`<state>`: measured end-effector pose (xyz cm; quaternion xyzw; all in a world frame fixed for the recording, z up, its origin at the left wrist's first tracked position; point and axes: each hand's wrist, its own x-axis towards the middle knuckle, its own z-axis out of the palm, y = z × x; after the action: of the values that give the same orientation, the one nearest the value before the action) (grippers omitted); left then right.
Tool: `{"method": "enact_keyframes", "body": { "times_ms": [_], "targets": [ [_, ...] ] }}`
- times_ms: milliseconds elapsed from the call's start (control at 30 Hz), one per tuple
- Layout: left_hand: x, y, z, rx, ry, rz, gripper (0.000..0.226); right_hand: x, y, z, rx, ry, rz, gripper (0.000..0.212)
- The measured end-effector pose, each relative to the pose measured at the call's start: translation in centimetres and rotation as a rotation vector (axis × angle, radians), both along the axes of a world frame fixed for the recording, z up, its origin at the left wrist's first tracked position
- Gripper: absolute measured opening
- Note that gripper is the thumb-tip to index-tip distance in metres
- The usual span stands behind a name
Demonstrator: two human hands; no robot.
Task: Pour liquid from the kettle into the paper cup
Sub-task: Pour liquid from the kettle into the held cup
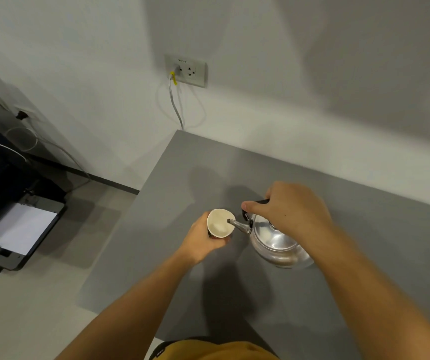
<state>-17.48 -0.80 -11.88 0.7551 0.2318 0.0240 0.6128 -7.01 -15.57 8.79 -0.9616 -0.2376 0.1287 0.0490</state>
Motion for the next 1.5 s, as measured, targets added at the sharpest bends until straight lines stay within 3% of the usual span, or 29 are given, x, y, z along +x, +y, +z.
{"method": "enact_keyframes", "body": {
  "times_ms": [1500],
  "targets": [
    [-0.1, -0.3, -0.4, -0.037, -0.045, 0.012, 0.059, -0.6, 3.5, 0.2, -0.127, -0.092, 0.127, 0.049]
  ]
}}
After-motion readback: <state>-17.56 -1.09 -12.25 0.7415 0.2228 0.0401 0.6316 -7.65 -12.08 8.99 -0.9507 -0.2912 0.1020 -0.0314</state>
